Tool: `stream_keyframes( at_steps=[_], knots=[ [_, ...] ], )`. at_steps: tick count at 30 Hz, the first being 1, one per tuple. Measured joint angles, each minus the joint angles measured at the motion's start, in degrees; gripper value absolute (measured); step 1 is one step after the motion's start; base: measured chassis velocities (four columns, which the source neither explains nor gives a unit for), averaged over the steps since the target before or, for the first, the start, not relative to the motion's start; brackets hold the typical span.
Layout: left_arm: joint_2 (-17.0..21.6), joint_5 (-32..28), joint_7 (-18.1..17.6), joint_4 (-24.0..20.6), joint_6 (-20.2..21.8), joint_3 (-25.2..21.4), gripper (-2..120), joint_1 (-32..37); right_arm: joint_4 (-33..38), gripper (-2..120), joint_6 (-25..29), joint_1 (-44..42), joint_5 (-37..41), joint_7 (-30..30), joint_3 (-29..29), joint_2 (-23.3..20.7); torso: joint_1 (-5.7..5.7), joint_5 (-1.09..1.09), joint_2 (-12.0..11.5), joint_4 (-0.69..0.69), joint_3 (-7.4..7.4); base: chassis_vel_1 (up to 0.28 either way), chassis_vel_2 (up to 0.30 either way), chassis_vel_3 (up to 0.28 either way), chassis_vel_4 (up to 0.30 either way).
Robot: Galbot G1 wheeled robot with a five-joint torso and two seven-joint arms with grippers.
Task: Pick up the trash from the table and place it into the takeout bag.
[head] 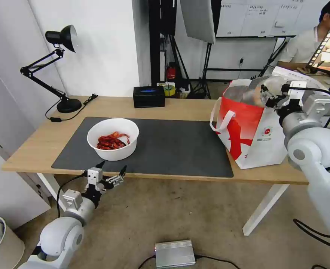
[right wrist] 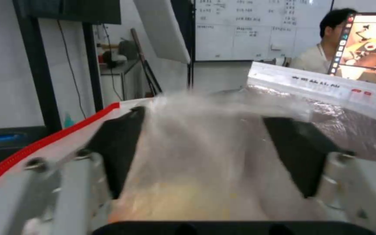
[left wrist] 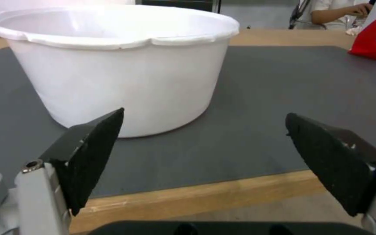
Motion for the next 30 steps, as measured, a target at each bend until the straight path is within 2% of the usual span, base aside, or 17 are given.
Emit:
stream_keyframes(
  at_steps=[6, 14, 21, 30],
  knots=[
    [-0.1, 0.1, 0.0, -0.5, 0.0, -0.1, 100, 0.2, 0.0, 98, 0.0, -0.2, -0.1, -0.4, 0.5, -0.7, 0.0, 0.0, 0.0, 0.0, 0.0, 0.0, 0.0, 0.0, 0.0],
    [-0.2, 0.5, 0.0, -0.9, 0.1, -0.2, 100, 0.6, 0.3, 100, -0.3, -0.7, 0.0, -0.8, 1.1, -1.2, 0.0, 0.0, 0.0, 0.0, 0.0, 0.0, 0.0, 0.0, 0.0],
    [-0.6, 1.0, -0.1, -1.0, 0.2, 0.3, 100, 0.3, 1.0, 100, -3.4, -1.0, 5.7, -0.6, 3.0, -2.7, 0.0, -0.01, 0.0, 0.0, 0.0, 0.0, 0.0, 0.0, 0.0],
    [-0.5, 1.0, -0.2, -1.1, 0.2, 0.3, 100, 0.2, 0.7, 100, -3.3, -0.9, 6.0, -0.2, 3.2, -2.7, 0.0, 0.0, 0.0, 0.0, 0.0, 0.0, 0.0, 0.0, 0.0]
  ],
)
